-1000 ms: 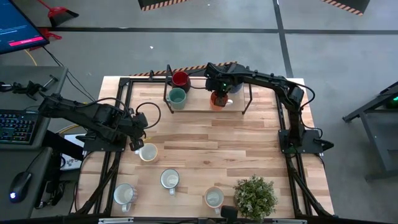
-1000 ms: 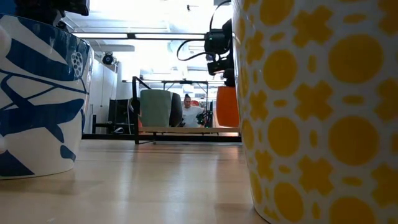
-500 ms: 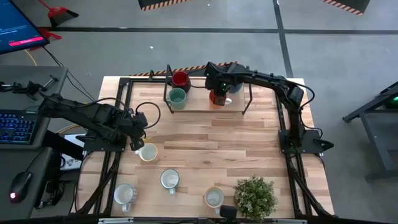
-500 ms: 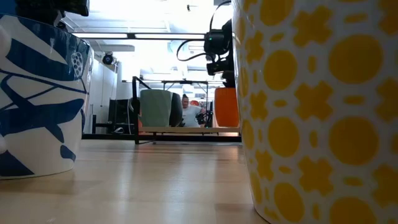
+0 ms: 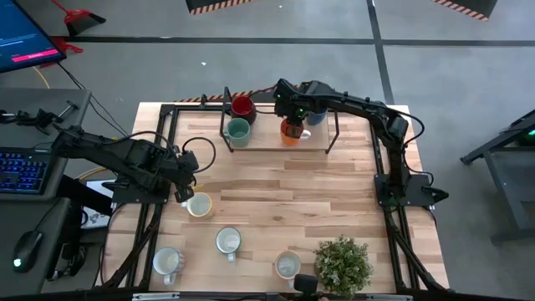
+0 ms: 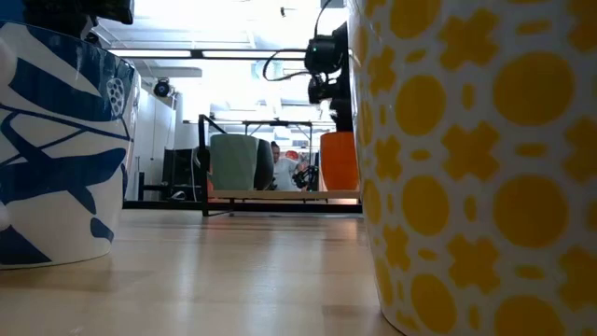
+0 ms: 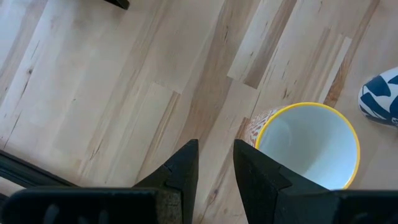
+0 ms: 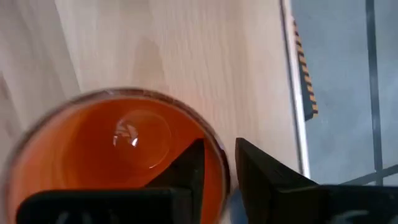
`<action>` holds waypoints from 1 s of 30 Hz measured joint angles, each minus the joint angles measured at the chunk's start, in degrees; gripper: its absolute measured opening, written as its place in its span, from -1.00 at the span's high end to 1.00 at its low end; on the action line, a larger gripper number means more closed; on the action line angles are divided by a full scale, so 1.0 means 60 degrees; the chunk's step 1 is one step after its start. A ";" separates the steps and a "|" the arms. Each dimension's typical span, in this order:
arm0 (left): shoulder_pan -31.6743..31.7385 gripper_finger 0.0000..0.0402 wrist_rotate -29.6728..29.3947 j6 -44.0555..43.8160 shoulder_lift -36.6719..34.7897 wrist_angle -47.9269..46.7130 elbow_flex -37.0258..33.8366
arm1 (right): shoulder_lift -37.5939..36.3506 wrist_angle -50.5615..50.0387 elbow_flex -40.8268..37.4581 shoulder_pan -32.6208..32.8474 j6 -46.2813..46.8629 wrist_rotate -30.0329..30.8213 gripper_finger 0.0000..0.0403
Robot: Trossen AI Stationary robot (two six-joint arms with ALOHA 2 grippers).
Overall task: Place coffee mugs
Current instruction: Put the orange mug on the shelf
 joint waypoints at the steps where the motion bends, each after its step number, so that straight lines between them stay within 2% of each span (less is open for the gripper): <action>1: 0.0002 0.55 0.0000 0.0000 0.0000 0.0004 0.0000 | -0.0003 -0.0115 0.0186 0.0000 0.0000 -0.0013 0.67; 4: 0.0002 0.55 0.0000 0.0000 0.0000 0.0003 0.0000 | -0.0004 -0.0703 0.0763 0.0015 0.0001 -0.0101 0.67; 10: 0.0000 0.55 -0.0034 0.0000 0.0000 0.0003 0.0000 | -0.0007 -0.1856 0.1790 0.0018 0.0732 -0.0929 0.67; 18: 0.0000 0.55 -0.0169 0.0006 0.0001 0.0002 0.0000 | -0.0024 -0.3864 0.2424 0.0285 0.1788 -0.3142 0.67; 25: 0.0000 0.55 -0.0321 0.0004 0.0003 0.0003 0.0000 | -0.0009 -0.4531 0.1703 0.1040 0.1603 -0.2179 0.68; 30: 0.0000 0.55 -0.0321 0.0004 0.0000 0.0001 0.0000 | -0.0004 -0.4052 0.1044 0.1239 0.1595 -0.1641 0.81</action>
